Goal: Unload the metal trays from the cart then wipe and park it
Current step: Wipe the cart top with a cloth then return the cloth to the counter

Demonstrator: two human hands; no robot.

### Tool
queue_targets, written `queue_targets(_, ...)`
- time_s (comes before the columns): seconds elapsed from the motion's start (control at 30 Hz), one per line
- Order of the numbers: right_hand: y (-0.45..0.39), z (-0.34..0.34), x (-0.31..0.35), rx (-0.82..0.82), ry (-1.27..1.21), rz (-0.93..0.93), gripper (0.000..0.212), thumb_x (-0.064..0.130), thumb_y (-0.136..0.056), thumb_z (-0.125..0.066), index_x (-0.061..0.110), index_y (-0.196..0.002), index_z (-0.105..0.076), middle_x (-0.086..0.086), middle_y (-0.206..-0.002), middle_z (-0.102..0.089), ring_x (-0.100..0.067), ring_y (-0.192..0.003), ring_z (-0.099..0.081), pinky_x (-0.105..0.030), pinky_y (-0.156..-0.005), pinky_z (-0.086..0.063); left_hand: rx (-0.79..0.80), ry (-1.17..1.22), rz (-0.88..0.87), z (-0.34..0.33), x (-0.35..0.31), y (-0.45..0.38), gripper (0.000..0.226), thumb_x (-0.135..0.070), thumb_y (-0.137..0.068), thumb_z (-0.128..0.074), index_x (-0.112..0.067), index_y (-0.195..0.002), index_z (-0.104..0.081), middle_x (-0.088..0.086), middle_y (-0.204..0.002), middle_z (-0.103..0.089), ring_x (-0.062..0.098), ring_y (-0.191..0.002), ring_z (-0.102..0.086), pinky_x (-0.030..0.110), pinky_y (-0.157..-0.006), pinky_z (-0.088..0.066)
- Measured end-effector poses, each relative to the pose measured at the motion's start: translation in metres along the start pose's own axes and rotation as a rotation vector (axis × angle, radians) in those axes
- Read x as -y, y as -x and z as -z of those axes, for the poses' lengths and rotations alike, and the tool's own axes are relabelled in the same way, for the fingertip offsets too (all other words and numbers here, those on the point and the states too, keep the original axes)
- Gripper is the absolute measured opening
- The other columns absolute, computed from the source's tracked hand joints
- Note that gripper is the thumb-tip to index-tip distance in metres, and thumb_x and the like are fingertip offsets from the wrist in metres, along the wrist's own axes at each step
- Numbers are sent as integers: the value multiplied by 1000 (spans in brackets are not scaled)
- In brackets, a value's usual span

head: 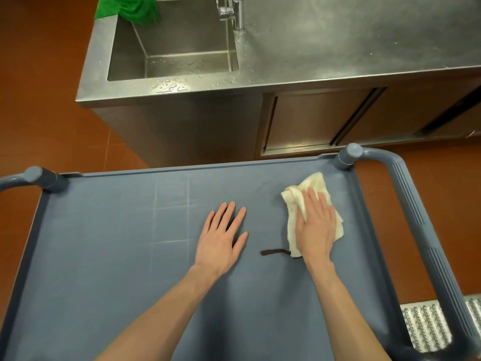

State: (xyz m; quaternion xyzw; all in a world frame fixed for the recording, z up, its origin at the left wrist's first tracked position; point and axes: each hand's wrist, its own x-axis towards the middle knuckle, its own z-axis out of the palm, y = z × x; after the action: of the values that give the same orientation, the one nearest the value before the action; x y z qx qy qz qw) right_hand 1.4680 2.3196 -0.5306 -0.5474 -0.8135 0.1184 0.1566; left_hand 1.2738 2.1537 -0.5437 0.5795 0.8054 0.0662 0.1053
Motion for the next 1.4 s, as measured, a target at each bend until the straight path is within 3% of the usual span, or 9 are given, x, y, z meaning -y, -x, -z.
queue_targets(0.1,-18,3,-12,-44,28,-146,51,14,-104,-57,16,-154,-53,-6,-161,-50,-30,-156,-36,-53,-129,-17,-17,16,-2,-2,-6,1,63,-52,-110,-34,-28,-167,-28,5,-174,-26,26,-163,-20,48,-131,-18)
queue_targets(0.37,-69,1,-5,-98,-38,-178,42,13,-106,-51,12,-148,-57,-11,-157,-54,-38,-152,-39,-56,-123,-29,-34,27,0,-5,-12,-5,61,-49,-110,-36,-24,-166,-33,8,-173,-29,29,-162,-22,52,-130,-23)
queue_targets(0.7,-84,-13,49,27,-130,104,40,11,-99,-53,13,-138,-60,-6,-147,-59,-37,-133,-53,-52,-109,-43,-15,44,-15,0,-2,-7,62,-50,-111,-34,-26,-167,-30,6,-175,-23,28,-164,-14,47,-133,-11)
queue_targets(0.9,-49,-38,106,235,-135,367,47,15,-102,-58,17,-149,-57,-3,-159,-52,-33,-150,-44,-52,-118,-38,6,74,-8,9,-4,-8,62,-47,-109,-37,-20,-165,-37,11,-173,-27,32,-162,-20,53,-130,-20)
queue_targets(1.03,-54,-39,102,275,-77,419,43,28,-107,-54,22,-150,-54,3,-162,-47,-29,-150,-41,-47,-117,-37,49,73,-16,17,1,-9,66,-50,-110,-37,-20,-167,-29,8,-176,-18,29,-164,-13,47,-133,-9)
queue_targets(1.13,-49,-39,98,238,-48,358,43,32,-109,-53,23,-150,-53,3,-162,-46,-29,-152,-38,-47,-118,-36,37,85,19,25,22,2,66,-53,-109,-37,-21,-167,-31,6,-176,-21,25,-163,-17,41,-133,-6)
queue_targets(1.27,-37,-42,105,140,-13,173,47,42,-104,-49,25,-147,-56,2,-161,-48,-31,-159,-27,-50,-126,-23,-65,76,145,40,79,30,63,-50,-105,-42,-15,-157,-50,13,-166,-42,33,-155,-39,52,-127,-30)
queue_targets(1.4,-37,-42,110,155,-19,150,50,42,-103,-49,22,-149,-55,-2,-162,-48,-33,-160,-24,-49,-127,-21,-92,-7,221,46,140,61,69,-59,-103,-38,-18,-159,-48,13,-165,-43,35,-154,-39,56,-124,-31)
